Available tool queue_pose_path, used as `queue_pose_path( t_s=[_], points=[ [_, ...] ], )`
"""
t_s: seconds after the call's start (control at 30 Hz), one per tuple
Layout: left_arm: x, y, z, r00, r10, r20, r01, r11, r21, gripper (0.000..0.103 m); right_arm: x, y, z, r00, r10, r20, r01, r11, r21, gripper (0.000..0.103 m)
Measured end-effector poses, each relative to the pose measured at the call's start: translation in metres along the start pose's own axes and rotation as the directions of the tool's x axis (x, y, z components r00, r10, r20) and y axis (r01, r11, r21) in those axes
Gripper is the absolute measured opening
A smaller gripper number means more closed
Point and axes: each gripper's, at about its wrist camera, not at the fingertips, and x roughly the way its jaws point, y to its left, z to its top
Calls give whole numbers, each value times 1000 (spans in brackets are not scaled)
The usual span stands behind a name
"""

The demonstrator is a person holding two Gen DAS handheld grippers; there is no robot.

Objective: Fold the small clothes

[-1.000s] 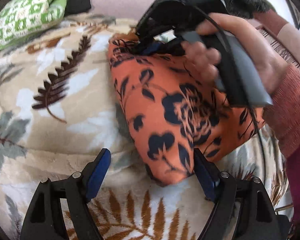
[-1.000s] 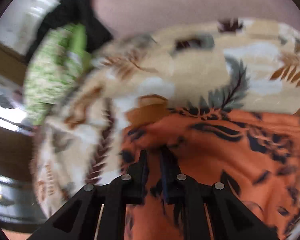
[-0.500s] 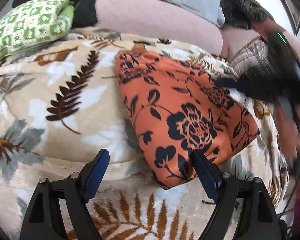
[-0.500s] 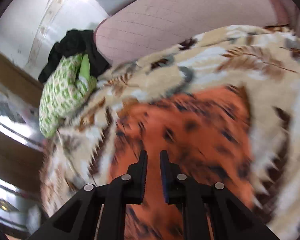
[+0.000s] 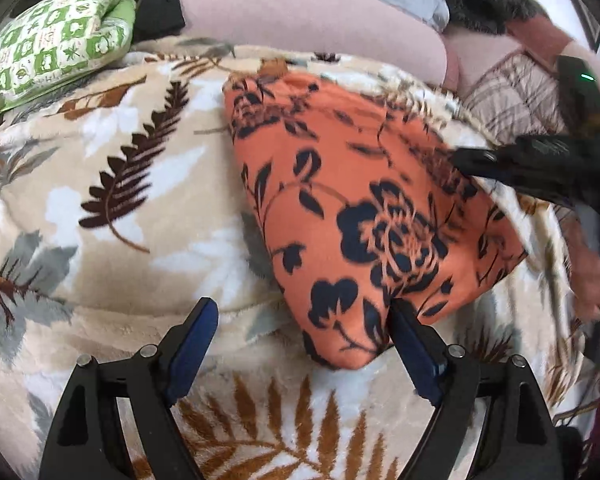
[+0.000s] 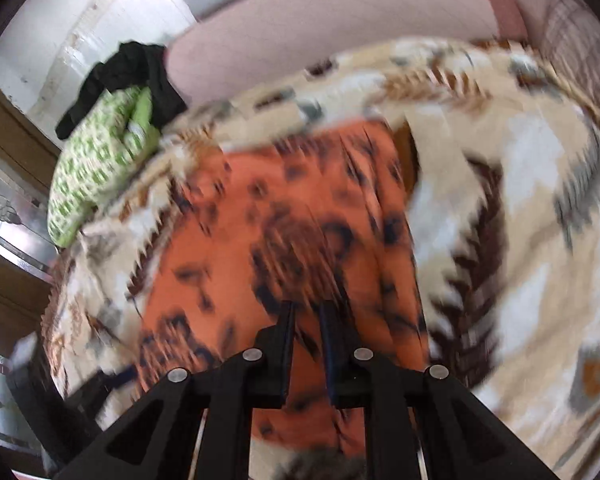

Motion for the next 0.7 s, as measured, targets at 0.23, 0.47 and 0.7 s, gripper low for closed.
queue_pose_path(
  t_s=[0.23,0.47,0.7],
  points=[
    [-11,23,15,995,-43,91,53,992,-114,87,61,-16,71,993,-119,-12,119,986,115,15],
    [13,25,15,999,-26,-21,22,988,-150,87,70,-6,89,987,-159,-5,158,978,139,17],
    [14,24,9,1000,-12,-18,9,992,-129,87,83,87,92,999,11,-34,-13,999,-52,17]
  ],
)
